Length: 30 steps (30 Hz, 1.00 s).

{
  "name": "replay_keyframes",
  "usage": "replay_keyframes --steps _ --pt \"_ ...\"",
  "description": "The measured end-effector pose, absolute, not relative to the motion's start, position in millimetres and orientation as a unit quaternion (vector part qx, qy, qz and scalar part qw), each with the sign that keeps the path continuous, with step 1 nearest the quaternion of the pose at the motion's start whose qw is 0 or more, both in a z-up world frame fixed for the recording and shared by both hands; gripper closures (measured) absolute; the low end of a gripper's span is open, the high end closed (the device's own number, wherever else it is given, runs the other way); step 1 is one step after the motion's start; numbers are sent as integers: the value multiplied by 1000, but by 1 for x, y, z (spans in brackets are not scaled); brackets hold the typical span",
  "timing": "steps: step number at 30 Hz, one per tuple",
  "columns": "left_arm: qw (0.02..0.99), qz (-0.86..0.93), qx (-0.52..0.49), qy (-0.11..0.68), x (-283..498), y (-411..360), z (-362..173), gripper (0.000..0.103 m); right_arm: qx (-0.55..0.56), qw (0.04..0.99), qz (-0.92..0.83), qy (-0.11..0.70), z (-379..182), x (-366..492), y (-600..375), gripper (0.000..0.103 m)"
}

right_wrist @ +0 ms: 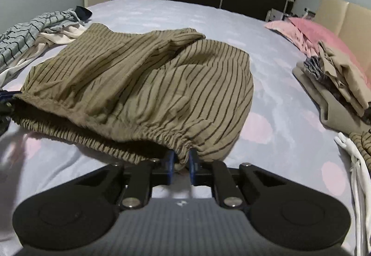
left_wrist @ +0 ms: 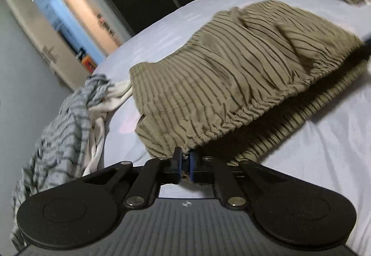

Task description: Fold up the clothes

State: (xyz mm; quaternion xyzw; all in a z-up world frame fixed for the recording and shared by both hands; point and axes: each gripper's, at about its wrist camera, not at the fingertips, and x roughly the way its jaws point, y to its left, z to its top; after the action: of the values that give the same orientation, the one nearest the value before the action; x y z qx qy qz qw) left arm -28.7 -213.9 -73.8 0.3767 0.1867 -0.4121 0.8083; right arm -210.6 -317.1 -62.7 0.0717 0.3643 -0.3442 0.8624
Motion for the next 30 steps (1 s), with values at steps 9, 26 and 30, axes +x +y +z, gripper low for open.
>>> replay_keyframes --steps 9,26,30 --pt "793 -430 353 250 -62 -180 -25 100 42 840 -342 419 -14 -233 -293 95" --pt "697 -408 464 363 -97 -128 -75 100 70 799 -268 534 -54 -289 -230 101" --pt "696 -425 451 361 -98 -120 -68 81 130 809 -282 499 -46 -298 -243 88"
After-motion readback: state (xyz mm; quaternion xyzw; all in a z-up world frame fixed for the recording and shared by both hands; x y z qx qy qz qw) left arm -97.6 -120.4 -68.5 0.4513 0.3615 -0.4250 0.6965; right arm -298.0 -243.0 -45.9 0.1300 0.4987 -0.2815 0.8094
